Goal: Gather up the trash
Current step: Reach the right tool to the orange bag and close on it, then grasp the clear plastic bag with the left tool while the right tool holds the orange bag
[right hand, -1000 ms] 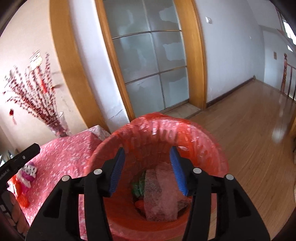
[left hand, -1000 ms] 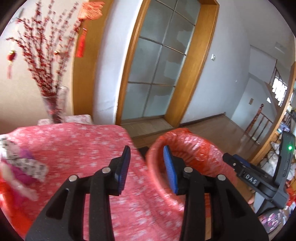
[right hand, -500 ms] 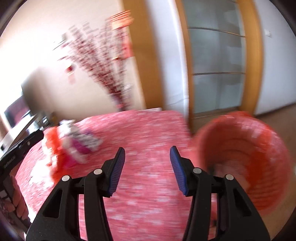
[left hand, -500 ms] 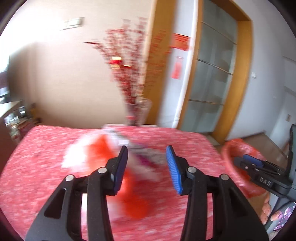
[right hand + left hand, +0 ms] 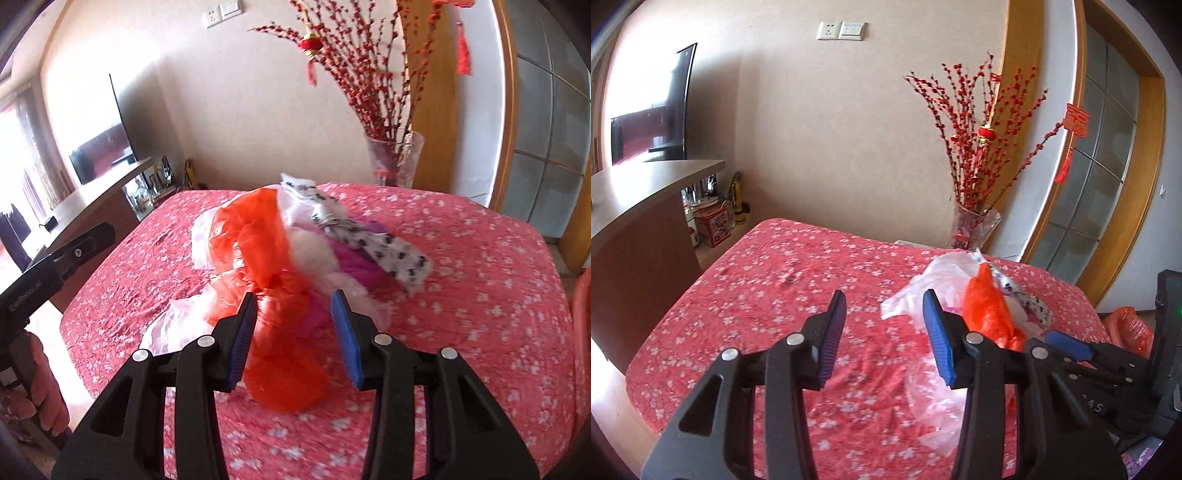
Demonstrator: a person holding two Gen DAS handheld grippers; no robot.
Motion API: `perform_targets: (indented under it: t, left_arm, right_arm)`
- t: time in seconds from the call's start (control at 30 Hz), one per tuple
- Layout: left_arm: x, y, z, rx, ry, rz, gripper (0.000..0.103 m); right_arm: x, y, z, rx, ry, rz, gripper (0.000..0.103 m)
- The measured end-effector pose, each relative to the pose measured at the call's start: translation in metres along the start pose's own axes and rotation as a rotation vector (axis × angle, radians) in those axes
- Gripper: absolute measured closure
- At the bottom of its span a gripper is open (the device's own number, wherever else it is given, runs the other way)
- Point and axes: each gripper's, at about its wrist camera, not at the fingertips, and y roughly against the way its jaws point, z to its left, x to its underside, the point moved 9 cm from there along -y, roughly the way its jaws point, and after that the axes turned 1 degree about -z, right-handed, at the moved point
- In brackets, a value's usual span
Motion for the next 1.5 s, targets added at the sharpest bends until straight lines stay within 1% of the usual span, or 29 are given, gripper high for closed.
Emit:
perform_targets:
  t: [0.17, 0.4, 0.47, 0.5, 0.57, 0.7, 0.97, 1.1, 1.23, 1.37, 1.5]
  left_arm:
    - [0.005, -0.002, 0.013, -0.001, 0.018, 0.011, 0.060]
    - [0.013, -0.006, 0.014, 0.013, 0.027, 0.030, 0.060]
    - [0.016, -0.006, 0.014, 0.017, 0.025, 0.036, 0.060]
    - [0.017, -0.007, 0.013, 0.020, 0.023, 0.039, 0.060]
    - [0.019, -0.006, 0.010, 0.025, 0.017, 0.044, 0.060]
    - [0.025, -0.006, 0.000, 0.043, 0.001, 0.055, 0.060]
    - [0.039, -0.004, -0.029, 0.103, -0.045, 0.080, 0.059]
    - [0.045, -0.004, -0.049, 0.146, -0.073, 0.092, 0.055]
    - [0.052, -0.011, -0.064, 0.171, -0.093, 0.119, 0.053]
    - [0.061, -0.020, -0.073, 0.174, -0.103, 0.148, 0.052]
    - [0.072, -0.030, -0.076, 0.162, -0.114, 0.182, 0.052]
  right_arm:
    - [0.001, -0.020, 0.011, 0.008, 0.008, 0.028, 0.060]
    - [0.004, -0.046, 0.015, 0.030, 0.021, 0.074, 0.060]
    - [0.007, -0.047, 0.013, 0.030, 0.020, 0.081, 0.060]
    - [0.009, -0.048, 0.012, 0.028, 0.021, 0.083, 0.065]
    - [0.010, -0.047, 0.011, 0.020, 0.014, 0.078, 0.071]
    - [0.008, -0.031, 0.005, 0.002, -0.012, 0.054, 0.074]
    - [0.005, 0.008, -0.014, 0.001, -0.060, -0.013, 0.074]
    - [0.006, 0.027, -0.029, 0.035, -0.073, -0.042, 0.074]
    - [0.010, 0.042, -0.050, 0.072, -0.107, -0.058, 0.074]
    - [0.014, 0.049, -0.065, 0.096, -0.134, -0.061, 0.074]
    - [0.018, 0.054, -0.076, 0.108, -0.146, -0.062, 0.074]
